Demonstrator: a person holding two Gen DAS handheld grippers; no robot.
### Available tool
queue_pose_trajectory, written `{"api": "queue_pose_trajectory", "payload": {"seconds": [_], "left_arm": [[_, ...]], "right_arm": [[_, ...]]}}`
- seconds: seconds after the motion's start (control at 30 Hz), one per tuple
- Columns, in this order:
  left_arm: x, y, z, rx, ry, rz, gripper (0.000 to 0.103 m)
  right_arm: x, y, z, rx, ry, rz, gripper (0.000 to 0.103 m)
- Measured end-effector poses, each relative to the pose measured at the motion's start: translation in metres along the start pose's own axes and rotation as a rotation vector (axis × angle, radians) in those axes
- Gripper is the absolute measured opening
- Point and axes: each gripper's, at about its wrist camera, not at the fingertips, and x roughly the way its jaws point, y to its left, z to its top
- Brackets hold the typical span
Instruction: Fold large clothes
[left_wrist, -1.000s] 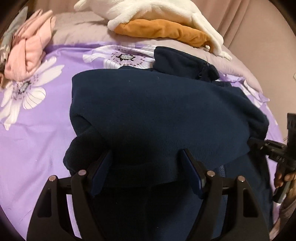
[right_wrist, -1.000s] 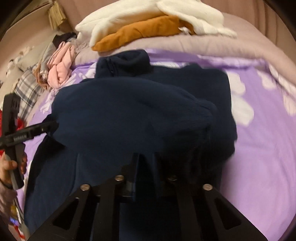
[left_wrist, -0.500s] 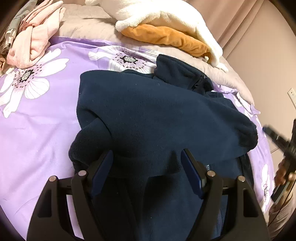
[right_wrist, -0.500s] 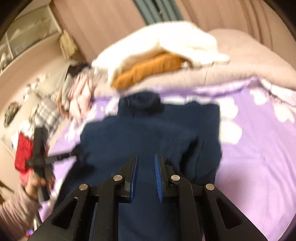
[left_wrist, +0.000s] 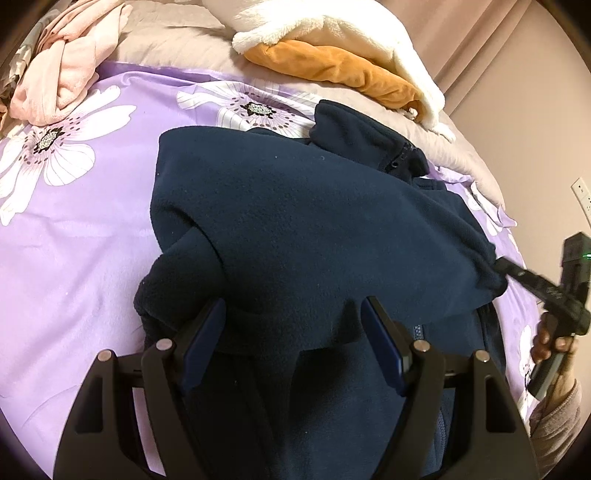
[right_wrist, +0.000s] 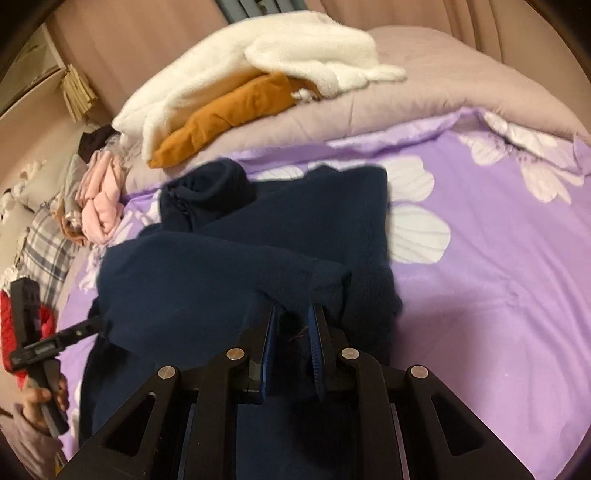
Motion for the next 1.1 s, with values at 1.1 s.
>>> {"api": "queue_pose_trajectory", "payload": {"seconds": [1.1], "left_arm": [[-0.135, 0.02, -0.184, -0.257, -0.003, -0.159, 0.092]], "right_arm": [[-0.128, -0.038, -0.149, 0.178, 0.064, 0.069, 0.05]]}}
